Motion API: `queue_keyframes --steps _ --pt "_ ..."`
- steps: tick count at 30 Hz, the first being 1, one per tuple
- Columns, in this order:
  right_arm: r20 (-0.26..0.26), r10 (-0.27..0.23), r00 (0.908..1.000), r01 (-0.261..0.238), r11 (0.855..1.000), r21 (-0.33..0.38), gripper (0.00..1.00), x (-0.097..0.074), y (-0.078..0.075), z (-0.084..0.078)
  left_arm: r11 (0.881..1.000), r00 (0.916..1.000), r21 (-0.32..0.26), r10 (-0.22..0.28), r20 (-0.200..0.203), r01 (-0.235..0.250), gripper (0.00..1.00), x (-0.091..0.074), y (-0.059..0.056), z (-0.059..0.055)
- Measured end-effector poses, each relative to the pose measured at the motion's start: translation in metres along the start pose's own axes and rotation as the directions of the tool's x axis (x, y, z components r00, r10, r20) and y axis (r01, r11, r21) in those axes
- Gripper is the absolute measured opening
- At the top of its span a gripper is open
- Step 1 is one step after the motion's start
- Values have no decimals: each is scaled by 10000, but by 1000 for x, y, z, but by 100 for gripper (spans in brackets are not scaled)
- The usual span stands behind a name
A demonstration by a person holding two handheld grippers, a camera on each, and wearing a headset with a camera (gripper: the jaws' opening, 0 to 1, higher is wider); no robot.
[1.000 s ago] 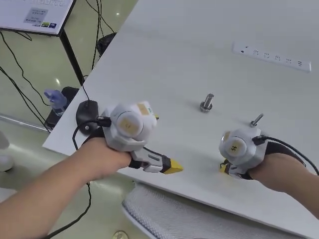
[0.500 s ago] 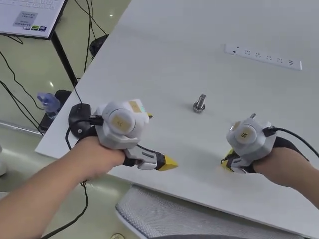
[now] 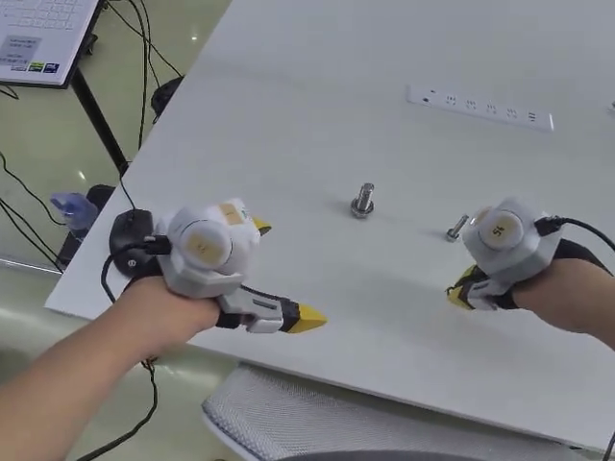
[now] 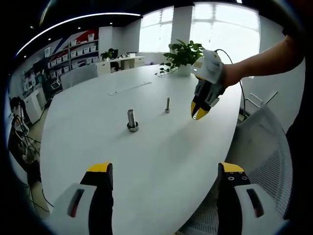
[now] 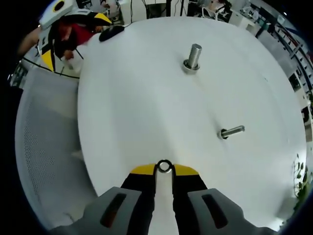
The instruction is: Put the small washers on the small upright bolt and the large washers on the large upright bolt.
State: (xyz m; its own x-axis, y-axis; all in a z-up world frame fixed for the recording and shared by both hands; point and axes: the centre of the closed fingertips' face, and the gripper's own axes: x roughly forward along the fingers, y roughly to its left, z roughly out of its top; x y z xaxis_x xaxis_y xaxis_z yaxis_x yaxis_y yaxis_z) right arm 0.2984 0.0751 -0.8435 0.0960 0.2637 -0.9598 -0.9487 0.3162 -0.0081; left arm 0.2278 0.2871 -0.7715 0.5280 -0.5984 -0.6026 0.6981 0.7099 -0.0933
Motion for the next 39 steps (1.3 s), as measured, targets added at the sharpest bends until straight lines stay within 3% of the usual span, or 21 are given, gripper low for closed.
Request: queue_keyframes --steps 5,13,21,34,39 --pt "-112 -123 9999 123 9999 16 13 -6 -16 -5 9999 9999 -38 105 1 -105 90 -2 0 0" --pt "111 -316 9994 313 9991 302 13 -24 -36 5 9994 9996 -252 237 -125 -240 91 -4 -1 -4" --pt "298 -416 9987 402 9982 438 13 -29 -50 14 9993 9996 -302 209 -169 -214 91 -2 -5 -5" --pt "568 -735 9957 715 9968 363 13 -36 -85 32 9992 9994 -315 217 -279 -226 93 -1 1 -6" --pt "631 -777 9950 762 9967 266 13 -37 -91 39 9995 9992 -270 152 -379 -162 94 1 1 -10"
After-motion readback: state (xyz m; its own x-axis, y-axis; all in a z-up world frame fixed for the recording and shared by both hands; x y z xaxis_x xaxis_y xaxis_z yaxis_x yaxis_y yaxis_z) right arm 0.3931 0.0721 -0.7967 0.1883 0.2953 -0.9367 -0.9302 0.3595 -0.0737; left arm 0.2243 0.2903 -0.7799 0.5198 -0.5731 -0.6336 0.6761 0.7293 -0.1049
